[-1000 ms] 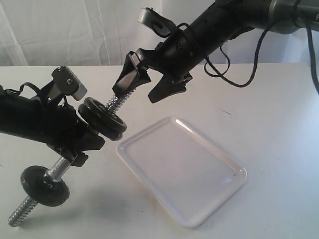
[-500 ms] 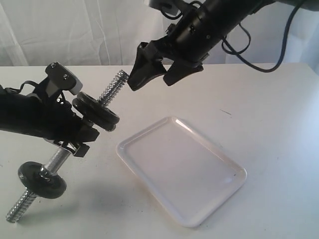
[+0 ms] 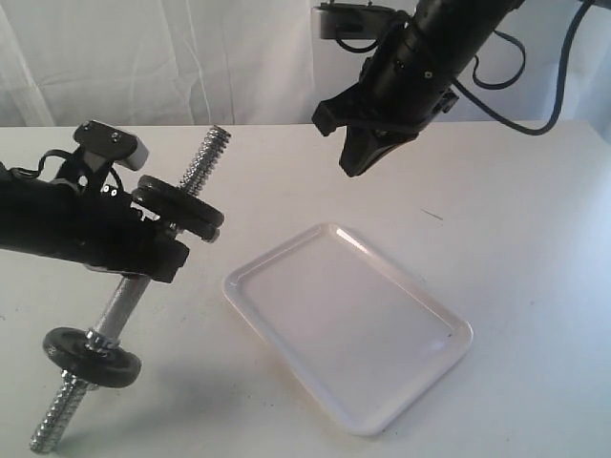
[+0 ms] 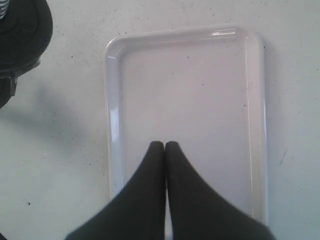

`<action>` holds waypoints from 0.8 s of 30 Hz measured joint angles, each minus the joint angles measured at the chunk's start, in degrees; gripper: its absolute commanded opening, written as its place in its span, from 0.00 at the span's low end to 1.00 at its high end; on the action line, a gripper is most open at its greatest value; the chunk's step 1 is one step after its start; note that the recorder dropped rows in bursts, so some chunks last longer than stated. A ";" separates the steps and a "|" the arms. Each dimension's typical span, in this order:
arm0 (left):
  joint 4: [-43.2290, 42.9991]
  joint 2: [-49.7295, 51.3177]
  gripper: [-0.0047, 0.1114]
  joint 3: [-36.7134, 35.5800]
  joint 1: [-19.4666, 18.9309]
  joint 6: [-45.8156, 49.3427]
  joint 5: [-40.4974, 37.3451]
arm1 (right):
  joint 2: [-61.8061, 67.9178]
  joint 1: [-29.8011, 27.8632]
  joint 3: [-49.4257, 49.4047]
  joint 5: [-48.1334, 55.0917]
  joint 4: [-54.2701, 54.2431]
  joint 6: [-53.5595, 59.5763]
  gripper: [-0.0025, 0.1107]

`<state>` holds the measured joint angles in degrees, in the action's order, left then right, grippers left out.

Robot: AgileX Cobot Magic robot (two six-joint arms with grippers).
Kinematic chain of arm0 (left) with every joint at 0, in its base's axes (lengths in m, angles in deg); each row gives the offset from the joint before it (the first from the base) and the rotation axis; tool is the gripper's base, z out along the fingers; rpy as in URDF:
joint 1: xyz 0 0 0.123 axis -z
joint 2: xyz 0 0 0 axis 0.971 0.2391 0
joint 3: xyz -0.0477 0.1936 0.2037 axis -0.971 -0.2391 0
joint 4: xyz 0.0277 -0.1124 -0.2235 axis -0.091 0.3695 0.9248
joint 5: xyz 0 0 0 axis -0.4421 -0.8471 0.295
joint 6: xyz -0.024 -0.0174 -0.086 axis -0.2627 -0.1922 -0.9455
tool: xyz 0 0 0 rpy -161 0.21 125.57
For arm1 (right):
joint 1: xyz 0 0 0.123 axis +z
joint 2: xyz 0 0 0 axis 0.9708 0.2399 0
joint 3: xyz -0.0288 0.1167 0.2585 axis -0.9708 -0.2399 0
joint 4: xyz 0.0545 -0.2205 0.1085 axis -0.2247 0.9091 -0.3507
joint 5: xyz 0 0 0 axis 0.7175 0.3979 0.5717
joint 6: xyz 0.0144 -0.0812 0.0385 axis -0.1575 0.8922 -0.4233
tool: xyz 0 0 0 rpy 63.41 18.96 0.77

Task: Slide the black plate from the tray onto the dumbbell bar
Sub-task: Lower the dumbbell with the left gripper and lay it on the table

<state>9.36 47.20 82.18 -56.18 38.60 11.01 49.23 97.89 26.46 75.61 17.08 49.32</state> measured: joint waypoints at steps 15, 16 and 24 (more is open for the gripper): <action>0.43 5.52 0.04 0.00 0.00 -21.14 1.76 | 0.00 0.00 0.00 0.10 0.05 0.00 0.02; 0.43 5.64 0.04 0.00 0.00 -22.33 1.76 | 0.00 0.00 0.00 0.10 0.05 0.00 0.02; 0.47 6.00 0.04 0.00 0.00 -32.83 2.60 | 0.00 0.00 0.00 0.10 0.05 0.00 0.02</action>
<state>9.83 53.20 82.18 -56.18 5.77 13.61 49.23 97.89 26.46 75.71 17.13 49.32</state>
